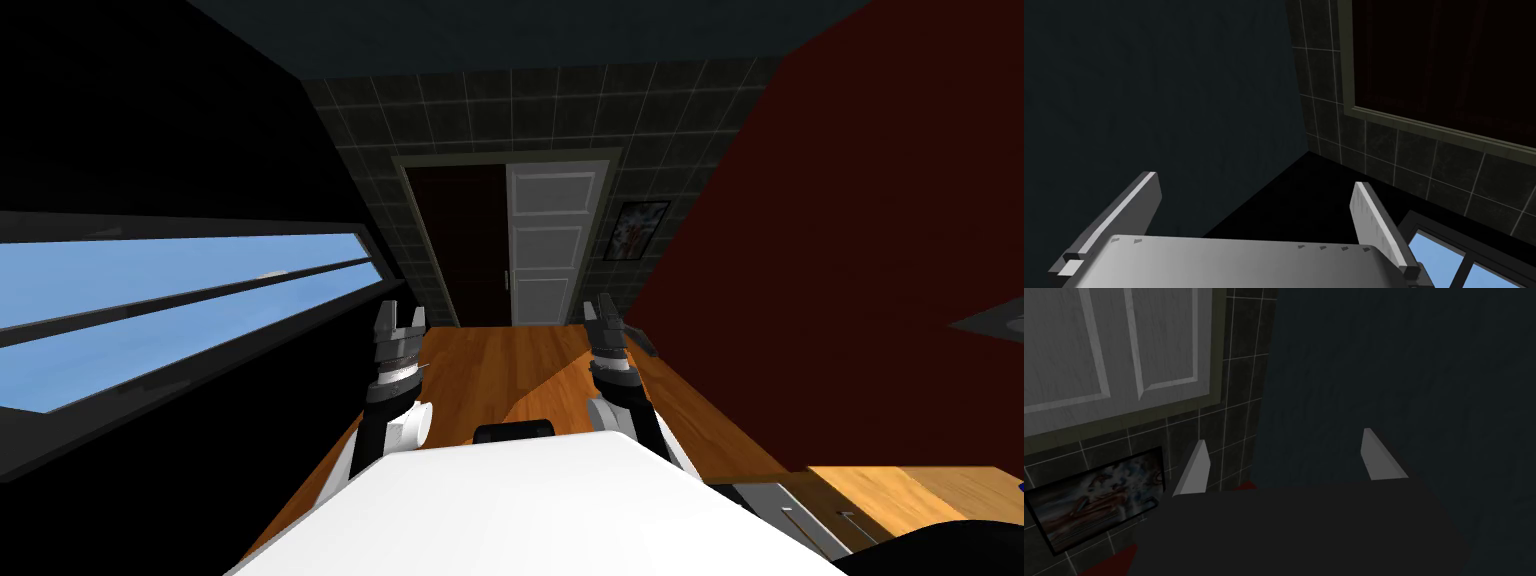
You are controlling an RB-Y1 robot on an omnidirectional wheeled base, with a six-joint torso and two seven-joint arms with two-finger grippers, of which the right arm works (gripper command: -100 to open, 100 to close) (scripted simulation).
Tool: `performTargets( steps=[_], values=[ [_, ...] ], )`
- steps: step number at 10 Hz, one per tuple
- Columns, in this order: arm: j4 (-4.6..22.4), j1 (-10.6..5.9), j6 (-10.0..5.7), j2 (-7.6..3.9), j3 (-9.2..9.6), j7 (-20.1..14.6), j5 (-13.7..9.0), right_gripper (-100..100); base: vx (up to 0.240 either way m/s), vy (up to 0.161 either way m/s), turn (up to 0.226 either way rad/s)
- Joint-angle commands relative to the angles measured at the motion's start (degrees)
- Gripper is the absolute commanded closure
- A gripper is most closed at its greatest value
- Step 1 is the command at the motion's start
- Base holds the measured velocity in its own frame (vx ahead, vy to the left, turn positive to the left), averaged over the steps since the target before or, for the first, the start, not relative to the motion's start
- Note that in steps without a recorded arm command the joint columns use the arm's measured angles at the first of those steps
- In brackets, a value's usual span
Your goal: Pull the door open
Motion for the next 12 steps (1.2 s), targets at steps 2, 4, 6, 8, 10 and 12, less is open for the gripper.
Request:
performTargets(
  steps=[2, 4, 6, 8, 10, 12],
  values=[
    [1.90, -0.44, -0.39, -0.59, 0.29, -2.39, -0.77, -100, 0.158, 0.020, 0.004],
    [3.70, -0.87, -0.77, -1.13, 0.56, -4.66, -1.49, -100, 0.174, 0.022, 0.006],
    [5.55, -1.30, -1.15, -1.64, 0.84, -6.98, -2.23, -100, 0.141, 0.026, 0.005],
    [6.84, -1.61, -1.42, -1.99, 1.04, -8.61, -2.76, -100, 0.114, 0.034, 0.002],
    [9.06, -2.13, -1.88, -2.58, 1.38, -11.40, -3.65, -100, 0.131, 0.035, 0.007],
    [10.69, -2.52, -2.22, -3.00, 1.63, -13.45, -4.31, -100, 0.113, 0.033, 0.004]
  ],
)
